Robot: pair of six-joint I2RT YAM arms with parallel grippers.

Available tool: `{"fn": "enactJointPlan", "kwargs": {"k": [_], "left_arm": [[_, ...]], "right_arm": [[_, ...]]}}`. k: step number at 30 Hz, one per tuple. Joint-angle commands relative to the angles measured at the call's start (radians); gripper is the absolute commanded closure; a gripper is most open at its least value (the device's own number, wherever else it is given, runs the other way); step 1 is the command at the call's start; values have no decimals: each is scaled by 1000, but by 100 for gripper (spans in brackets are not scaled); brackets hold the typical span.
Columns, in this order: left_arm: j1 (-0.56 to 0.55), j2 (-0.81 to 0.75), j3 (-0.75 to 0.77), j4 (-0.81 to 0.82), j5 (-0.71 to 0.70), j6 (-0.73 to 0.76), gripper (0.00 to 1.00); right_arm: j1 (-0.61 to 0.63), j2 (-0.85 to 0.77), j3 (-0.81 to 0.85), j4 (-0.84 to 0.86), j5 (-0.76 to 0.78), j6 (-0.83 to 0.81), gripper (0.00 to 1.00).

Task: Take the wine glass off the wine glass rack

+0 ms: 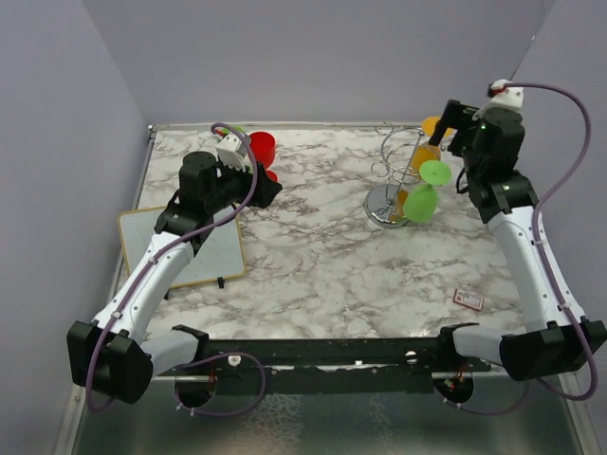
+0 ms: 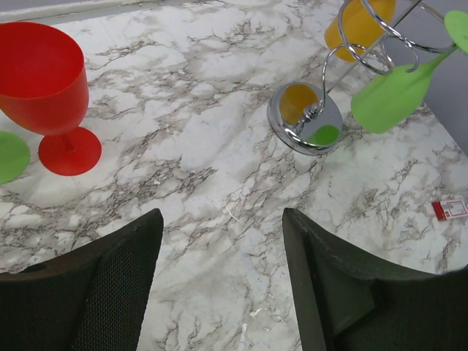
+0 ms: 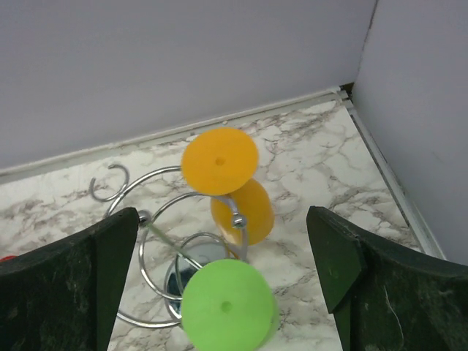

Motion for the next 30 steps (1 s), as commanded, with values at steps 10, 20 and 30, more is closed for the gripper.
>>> {"fn": "enactJointPlan", "kwargs": {"k": [10, 20, 30], "left_arm": [[-16, -24, -5, 43, 49, -22, 31], [-27, -27, -6, 45, 56, -28, 31], [-26, -25, -5, 42, 48, -23, 31]], "right_arm": [[-597, -145, -270, 36, -806, 504, 1], [-625, -290, -561, 216, -1000, 704, 6], [-626, -250, -628, 368, -1113, 778, 20]]}}
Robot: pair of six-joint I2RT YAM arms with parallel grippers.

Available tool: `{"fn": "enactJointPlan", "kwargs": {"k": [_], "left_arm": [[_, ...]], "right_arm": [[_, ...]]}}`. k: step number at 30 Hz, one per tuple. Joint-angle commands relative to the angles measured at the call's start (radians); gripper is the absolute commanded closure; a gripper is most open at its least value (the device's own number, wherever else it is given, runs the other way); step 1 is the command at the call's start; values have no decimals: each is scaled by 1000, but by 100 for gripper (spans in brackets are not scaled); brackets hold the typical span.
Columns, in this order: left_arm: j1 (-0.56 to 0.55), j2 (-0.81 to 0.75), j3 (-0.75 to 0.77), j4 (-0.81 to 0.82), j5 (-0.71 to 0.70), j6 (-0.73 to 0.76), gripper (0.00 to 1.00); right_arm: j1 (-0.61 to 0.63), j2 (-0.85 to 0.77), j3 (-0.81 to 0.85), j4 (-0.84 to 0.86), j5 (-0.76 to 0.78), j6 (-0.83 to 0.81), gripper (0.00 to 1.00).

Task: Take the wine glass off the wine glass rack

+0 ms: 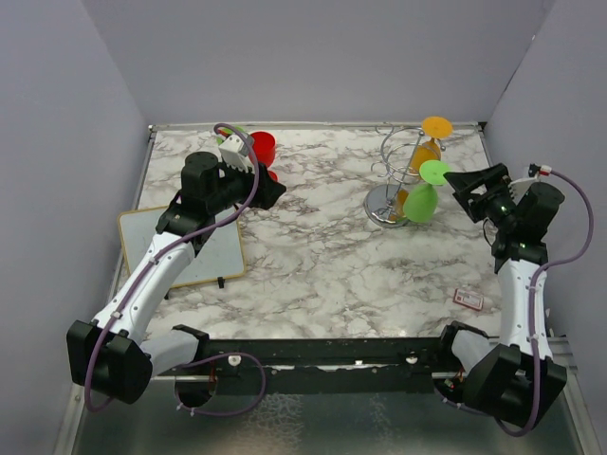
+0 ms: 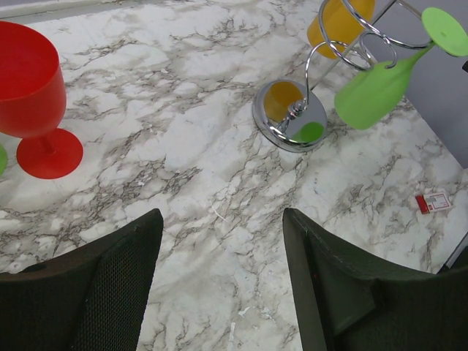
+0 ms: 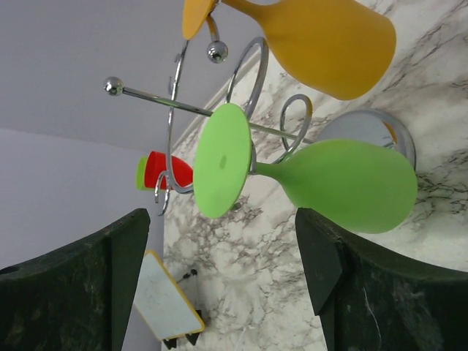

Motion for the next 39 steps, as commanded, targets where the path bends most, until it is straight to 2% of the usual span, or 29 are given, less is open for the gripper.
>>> {"fn": "enactJointPlan", "kwargs": {"k": [1, 16, 24, 31, 39], "left_arm": [[-6, -25, -5, 31, 20, -3, 31], [-6, -23, -6, 28, 19, 1, 31], [-6, -22, -6, 28, 14, 2, 31], [-6, -20, -5, 27, 9, 4, 31], [-6, -18, -5, 25, 7, 4, 31]], "right_arm": [[-1, 17, -44, 161, -96, 83, 22], [0, 43, -117, 325, -83, 221, 45], [0, 63, -130, 380, -90, 275, 54], [0, 79, -145, 418, -91, 296, 61], [0, 94, -152, 442, -85, 314, 61]]}}
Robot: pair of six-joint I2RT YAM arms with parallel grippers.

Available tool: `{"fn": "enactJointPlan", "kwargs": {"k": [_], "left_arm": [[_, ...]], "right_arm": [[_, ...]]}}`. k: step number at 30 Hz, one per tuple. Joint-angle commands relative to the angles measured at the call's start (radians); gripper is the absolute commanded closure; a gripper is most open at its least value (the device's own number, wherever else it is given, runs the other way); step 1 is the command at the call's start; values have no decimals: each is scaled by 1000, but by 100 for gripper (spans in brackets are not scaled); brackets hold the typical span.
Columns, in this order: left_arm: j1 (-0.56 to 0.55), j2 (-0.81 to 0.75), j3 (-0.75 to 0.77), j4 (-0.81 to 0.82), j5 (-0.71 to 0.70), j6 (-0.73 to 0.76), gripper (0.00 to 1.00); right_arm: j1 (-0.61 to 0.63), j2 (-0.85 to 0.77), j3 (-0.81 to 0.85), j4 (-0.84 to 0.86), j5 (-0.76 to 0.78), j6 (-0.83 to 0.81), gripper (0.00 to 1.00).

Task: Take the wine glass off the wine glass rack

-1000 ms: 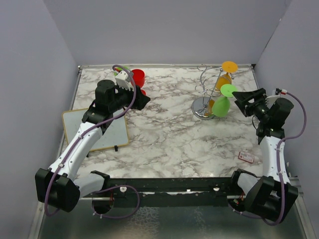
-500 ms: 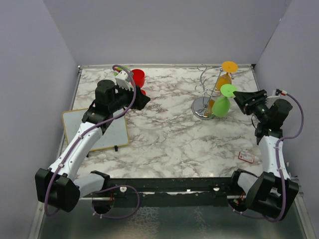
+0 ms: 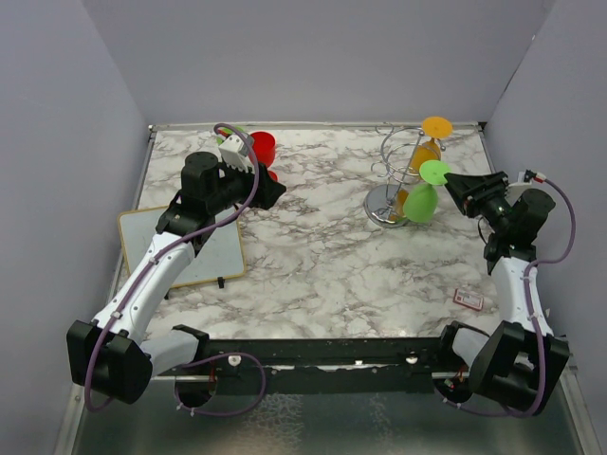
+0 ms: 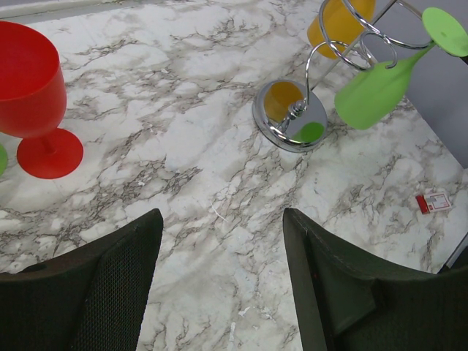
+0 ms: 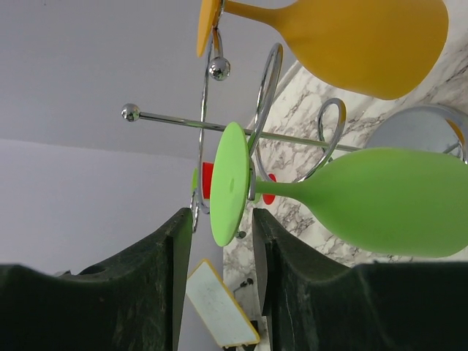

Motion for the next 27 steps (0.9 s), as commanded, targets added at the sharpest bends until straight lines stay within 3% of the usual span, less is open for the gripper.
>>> {"fn": "enactJointPlan", "kwargs": {"k": [1, 27], "left_arm": [[-6, -19, -5, 25, 8, 5, 31], [-6, -19, -4, 24, 4, 5, 31]], "right_arm": [[0, 8, -13, 60, -18, 23, 62], [35, 7, -13, 73, 33, 75, 68]]}}
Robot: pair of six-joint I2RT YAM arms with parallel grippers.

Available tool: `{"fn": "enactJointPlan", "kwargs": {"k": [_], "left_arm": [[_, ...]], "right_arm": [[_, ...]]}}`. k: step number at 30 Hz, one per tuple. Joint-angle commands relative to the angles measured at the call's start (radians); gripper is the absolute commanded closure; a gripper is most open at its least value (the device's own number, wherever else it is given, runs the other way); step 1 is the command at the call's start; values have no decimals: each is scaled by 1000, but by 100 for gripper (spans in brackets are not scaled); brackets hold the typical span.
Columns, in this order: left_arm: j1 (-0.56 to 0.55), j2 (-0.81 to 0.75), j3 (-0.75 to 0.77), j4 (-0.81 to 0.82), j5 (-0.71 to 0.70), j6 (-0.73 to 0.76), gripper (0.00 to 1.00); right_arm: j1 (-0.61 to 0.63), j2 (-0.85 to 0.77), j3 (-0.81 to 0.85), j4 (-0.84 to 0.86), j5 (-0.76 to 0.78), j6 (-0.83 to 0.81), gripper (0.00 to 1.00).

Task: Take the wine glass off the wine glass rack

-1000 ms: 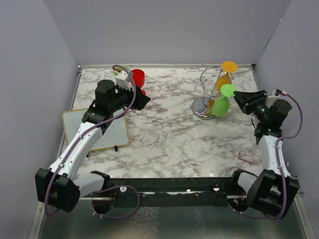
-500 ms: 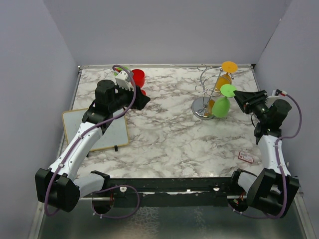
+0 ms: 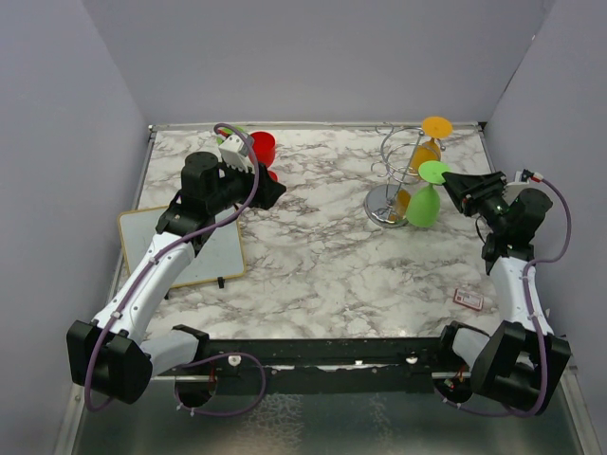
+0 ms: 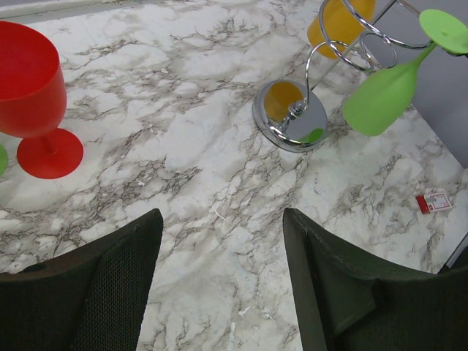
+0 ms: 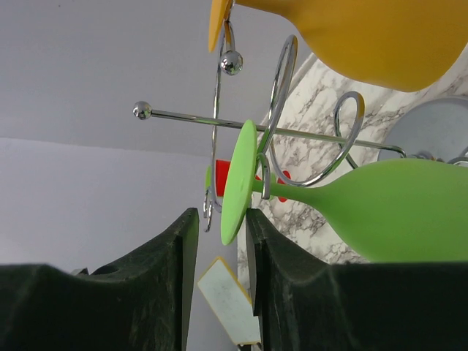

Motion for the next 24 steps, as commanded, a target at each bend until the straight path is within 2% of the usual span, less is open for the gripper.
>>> {"fn": "enactJointPlan", "kwargs": {"k": [1, 24], "left_arm": [[-6, -19, -5, 23, 4, 5, 31], [-6, -22, -1, 15, -7, 8, 31]], "right_arm": [[13, 0, -5, 28, 35, 10, 68], [51, 25, 22, -28, 111, 38, 74]]}}
